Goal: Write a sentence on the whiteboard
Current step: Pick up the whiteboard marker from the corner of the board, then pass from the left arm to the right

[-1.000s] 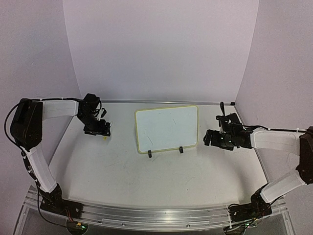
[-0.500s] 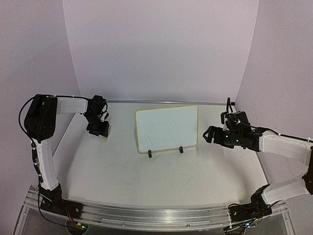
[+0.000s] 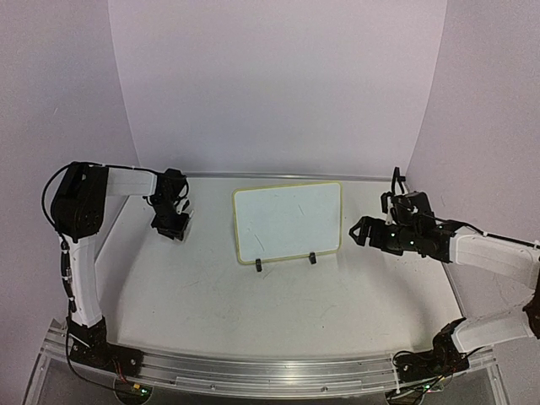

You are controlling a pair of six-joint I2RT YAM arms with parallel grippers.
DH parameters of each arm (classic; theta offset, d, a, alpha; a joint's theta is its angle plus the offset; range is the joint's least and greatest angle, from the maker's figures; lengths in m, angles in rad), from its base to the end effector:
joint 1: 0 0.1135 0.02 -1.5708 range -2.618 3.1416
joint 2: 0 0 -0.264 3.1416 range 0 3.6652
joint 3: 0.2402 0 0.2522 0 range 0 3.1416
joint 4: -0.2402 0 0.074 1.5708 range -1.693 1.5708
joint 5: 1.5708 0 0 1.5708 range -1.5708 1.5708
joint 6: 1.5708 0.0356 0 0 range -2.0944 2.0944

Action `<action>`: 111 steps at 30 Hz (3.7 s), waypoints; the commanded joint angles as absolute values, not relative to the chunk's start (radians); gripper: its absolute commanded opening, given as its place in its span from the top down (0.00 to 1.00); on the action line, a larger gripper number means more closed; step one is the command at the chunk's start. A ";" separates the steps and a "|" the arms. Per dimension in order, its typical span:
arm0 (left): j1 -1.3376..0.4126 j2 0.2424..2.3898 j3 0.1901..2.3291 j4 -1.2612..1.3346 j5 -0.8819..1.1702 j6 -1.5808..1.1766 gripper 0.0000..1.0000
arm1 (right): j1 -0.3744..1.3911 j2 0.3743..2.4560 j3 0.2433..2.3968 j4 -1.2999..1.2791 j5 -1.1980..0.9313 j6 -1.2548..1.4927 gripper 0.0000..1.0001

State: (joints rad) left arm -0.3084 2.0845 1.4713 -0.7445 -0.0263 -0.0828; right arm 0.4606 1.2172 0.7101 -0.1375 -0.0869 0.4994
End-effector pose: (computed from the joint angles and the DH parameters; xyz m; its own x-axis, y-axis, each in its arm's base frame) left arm 0.3888 -0.1229 0.1444 -0.9527 0.2167 -0.2129 0.2201 0.9754 0.0081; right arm 0.2310 0.1180 0.2289 -0.7143 0.1782 -0.6767 -0.1855 0.8843 0.4286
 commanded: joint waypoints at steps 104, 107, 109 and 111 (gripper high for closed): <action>-0.939 1.386 1.249 -0.858 0.667 0.054 0.95 | 0.932 1.733 1.299 -0.136 -1.044 0.488 1.00; -0.939 1.381 1.237 -0.833 0.661 0.041 0.70 | 0.932 1.722 1.296 -0.130 -1.031 0.486 1.00; -0.939 1.379 1.225 -0.817 0.668 0.036 0.54 | 0.932 1.717 1.299 -0.127 -1.026 0.485 1.00; -0.939 1.380 1.217 -0.806 0.677 0.032 0.44 | 0.933 1.714 1.302 -0.124 -1.023 0.488 1.00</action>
State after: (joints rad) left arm -0.9371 1.3914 1.1988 -0.8587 0.6579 0.0443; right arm 0.9249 1.7203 1.2812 -0.1573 -1.0351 0.4980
